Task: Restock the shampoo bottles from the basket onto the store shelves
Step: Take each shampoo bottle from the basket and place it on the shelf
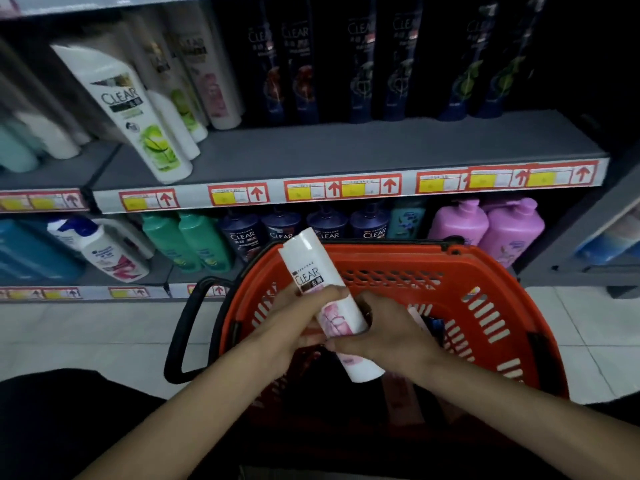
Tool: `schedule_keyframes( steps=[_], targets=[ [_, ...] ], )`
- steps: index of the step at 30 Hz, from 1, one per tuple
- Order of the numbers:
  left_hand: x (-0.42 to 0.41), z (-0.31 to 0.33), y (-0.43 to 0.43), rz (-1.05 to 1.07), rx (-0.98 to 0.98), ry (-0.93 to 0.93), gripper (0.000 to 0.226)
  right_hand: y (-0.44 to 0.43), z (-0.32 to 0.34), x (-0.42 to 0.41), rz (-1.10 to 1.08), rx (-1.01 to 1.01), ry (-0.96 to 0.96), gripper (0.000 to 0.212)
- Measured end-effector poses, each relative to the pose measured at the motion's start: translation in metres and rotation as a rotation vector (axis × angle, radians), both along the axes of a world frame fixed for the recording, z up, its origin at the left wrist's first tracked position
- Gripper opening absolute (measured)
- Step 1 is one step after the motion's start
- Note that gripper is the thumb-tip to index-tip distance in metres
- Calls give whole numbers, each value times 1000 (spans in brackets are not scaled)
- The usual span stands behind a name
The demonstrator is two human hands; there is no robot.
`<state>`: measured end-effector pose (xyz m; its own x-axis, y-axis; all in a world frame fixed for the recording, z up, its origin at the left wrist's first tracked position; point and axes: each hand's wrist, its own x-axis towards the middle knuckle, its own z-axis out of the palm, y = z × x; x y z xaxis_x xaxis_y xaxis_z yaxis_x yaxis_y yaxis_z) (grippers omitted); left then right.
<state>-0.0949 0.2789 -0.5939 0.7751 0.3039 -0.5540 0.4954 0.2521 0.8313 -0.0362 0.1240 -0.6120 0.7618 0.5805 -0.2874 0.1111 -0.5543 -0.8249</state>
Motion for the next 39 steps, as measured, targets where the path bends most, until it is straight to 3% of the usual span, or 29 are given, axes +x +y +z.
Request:
schedule_keyframes(
  steps=[3, 11, 19, 22, 26, 32, 39],
  targets=[
    [6, 2, 4, 6, -35, -5, 43, 3, 2, 0, -88, 108, 40, 39],
    [2, 7, 10, 70, -14, -12, 49, 4, 7, -4, -136, 272, 180, 51],
    [4, 16, 17, 96, -66, -92, 52, 1, 10, 0, -208, 656, 666, 35],
    [7, 23, 15, 85, -35, -125, 48, -1, 16, -1, -209, 712, 728, 30],
    [5, 34, 14, 88, 69, -201, 40, 2, 20, -2, -248, 722, 681, 19],
    [-14, 49, 19, -20, 289, -302, 21, 11, 33, 7, -218, 629, 375, 34],
    [-16, 77, 29, 41, 270, -392, 26, 37, 68, 10, -160, 566, 16, 44]
  ],
)
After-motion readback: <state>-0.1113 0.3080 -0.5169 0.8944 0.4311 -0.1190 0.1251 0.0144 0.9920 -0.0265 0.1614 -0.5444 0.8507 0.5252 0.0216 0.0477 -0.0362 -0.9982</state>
